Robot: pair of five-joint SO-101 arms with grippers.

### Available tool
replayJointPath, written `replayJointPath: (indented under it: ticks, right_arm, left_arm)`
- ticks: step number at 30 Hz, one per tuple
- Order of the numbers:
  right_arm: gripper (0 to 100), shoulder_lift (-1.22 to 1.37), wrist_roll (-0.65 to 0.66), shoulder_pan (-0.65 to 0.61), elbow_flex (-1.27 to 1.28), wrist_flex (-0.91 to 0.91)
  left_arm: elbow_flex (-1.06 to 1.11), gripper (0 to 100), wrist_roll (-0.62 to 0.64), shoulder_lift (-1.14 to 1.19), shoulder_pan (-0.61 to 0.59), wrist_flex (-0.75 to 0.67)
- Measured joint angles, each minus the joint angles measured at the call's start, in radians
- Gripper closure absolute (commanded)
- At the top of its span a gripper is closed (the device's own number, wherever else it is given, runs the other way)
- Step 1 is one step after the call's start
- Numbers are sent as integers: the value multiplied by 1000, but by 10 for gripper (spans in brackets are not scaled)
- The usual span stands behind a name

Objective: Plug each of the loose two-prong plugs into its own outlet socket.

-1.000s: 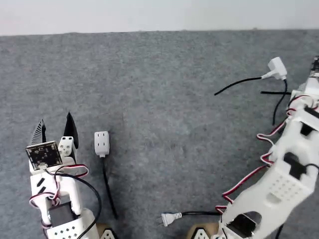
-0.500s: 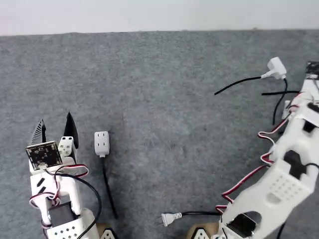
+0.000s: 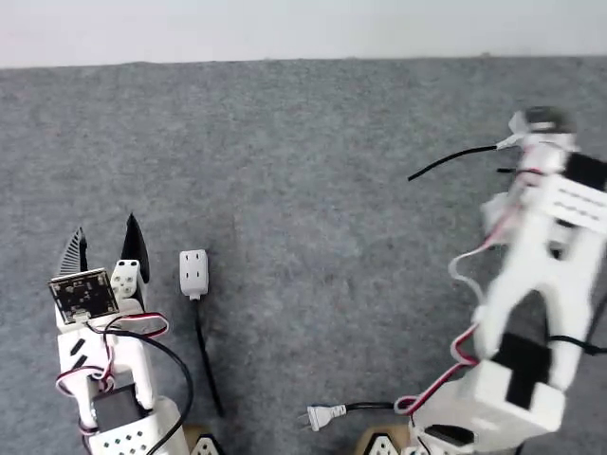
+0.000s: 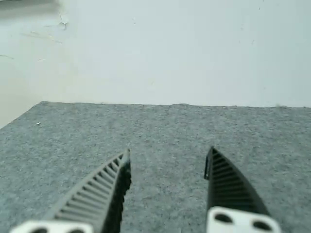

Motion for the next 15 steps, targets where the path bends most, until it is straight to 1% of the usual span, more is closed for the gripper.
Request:
replayJointPath:
  ticks: [2, 6, 10, 15]
  right_arm:
    - [446, -23, 0, -83, 64, 55]
    - [445, -81, 0, -210, 245, 58]
    - [445, -167, 2, -382, 431, 58]
    - [446, -304, 84, -667, 657, 63]
  left_arm:
    - [0, 757, 0, 0, 0, 0]
    - [0, 757, 0, 0, 0, 0]
    - [0, 757, 0, 0, 0, 0]
    - [0, 757, 0, 0, 0, 0]
